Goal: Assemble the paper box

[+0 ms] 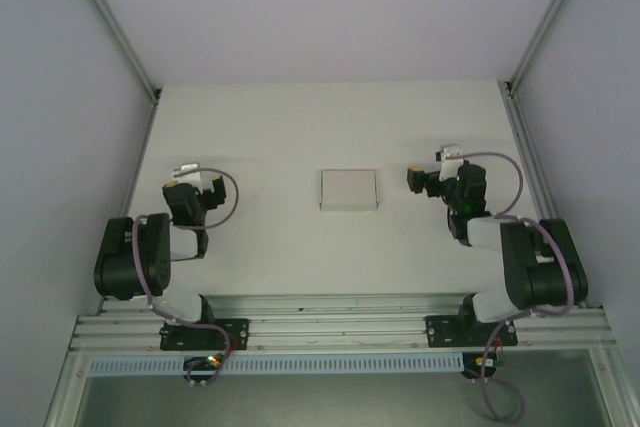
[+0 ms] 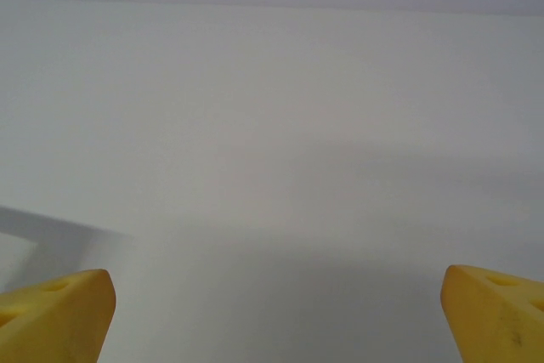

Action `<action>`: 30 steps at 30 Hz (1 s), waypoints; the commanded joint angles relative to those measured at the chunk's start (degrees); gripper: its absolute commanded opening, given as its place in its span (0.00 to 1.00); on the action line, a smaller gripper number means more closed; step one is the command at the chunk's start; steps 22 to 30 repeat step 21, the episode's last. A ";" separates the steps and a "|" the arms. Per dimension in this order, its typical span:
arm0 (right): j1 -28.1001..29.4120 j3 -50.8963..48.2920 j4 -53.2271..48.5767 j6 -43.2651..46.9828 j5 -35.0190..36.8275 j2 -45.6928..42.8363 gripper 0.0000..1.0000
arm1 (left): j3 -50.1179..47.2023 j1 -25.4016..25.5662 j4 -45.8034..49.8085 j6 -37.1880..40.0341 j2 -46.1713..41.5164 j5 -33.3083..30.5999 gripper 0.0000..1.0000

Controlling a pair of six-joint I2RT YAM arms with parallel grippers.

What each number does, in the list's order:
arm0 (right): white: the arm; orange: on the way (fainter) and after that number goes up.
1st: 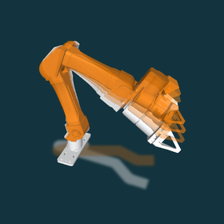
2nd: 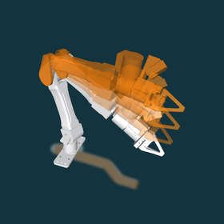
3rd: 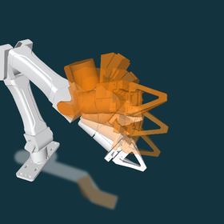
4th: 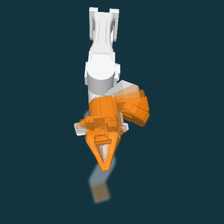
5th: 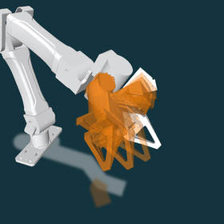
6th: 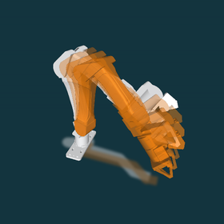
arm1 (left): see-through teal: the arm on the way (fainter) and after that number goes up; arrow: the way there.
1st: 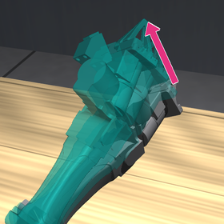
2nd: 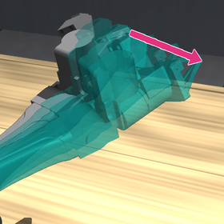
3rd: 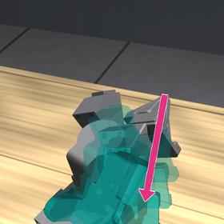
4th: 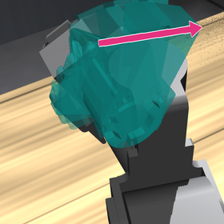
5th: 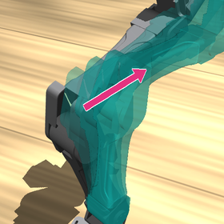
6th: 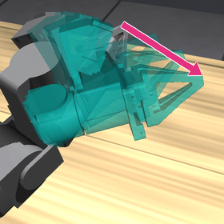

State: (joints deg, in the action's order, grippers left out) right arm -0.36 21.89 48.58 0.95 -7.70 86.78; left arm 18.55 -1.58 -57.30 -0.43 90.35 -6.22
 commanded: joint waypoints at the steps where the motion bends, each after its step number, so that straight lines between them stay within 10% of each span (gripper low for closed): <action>1: -0.56 -1.59 5.82 -1.97 3.10 0.14 0.99 | 1.11 0.17 -0.91 -1.07 -0.60 0.45 1.00; 30: -0.49 1.16 2.66 -2.72 5.02 1.63 1.00 | 2.39 1.22 1.48 -0.03 -0.61 -0.19 1.00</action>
